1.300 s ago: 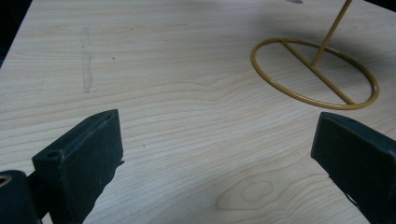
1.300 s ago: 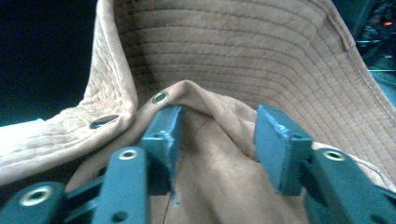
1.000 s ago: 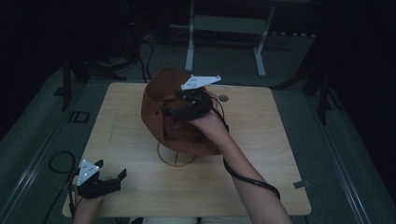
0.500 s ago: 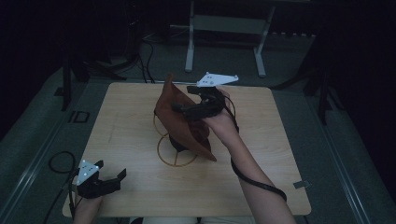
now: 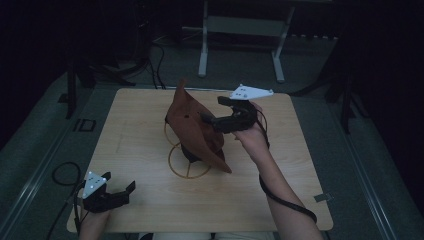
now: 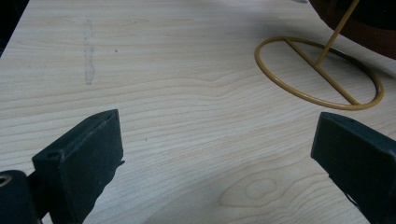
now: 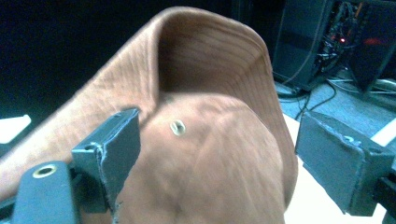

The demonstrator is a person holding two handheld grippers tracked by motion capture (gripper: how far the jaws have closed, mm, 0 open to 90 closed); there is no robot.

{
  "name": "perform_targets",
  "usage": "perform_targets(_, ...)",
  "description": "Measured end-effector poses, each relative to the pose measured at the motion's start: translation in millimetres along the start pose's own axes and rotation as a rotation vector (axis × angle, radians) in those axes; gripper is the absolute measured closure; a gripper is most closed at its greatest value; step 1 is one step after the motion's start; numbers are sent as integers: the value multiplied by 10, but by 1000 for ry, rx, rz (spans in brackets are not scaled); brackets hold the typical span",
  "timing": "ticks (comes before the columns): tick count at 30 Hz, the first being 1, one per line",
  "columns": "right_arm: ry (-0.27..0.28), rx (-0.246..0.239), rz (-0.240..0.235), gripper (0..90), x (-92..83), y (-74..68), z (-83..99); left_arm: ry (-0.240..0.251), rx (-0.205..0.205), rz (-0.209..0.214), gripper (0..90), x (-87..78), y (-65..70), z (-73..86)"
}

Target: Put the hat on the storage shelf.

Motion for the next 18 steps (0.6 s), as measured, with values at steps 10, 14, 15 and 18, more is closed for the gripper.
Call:
perform_targets(10, -32, -5, 44, 144, -307, 189, 262, 0, 9, -4, 29, 14, 6, 14)
perform_targets(14, -63, -15, 54, 144, -430, 260, 425, 3, 13, 1, 29, 20, 14, 19)
perform_targets(15, -70, -16, 57, 144, -459, 276, 465, 0, 15, 3, 29, 25, 16, 21)
perform_targets(18, -81, -7, 66, 144, -546, 317, 580, 1, 20, 2, 29, 35, 25, 25)
Point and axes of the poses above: each handheld gripper's, and its own axes: x roughly forward along the jaws, z roughly out of its underside, y roughly to its right, the point moved 3 cm from there along x, roughly forward along the jaws, and after that the axes turned 15 degrees about y, right-handed, at the moved point
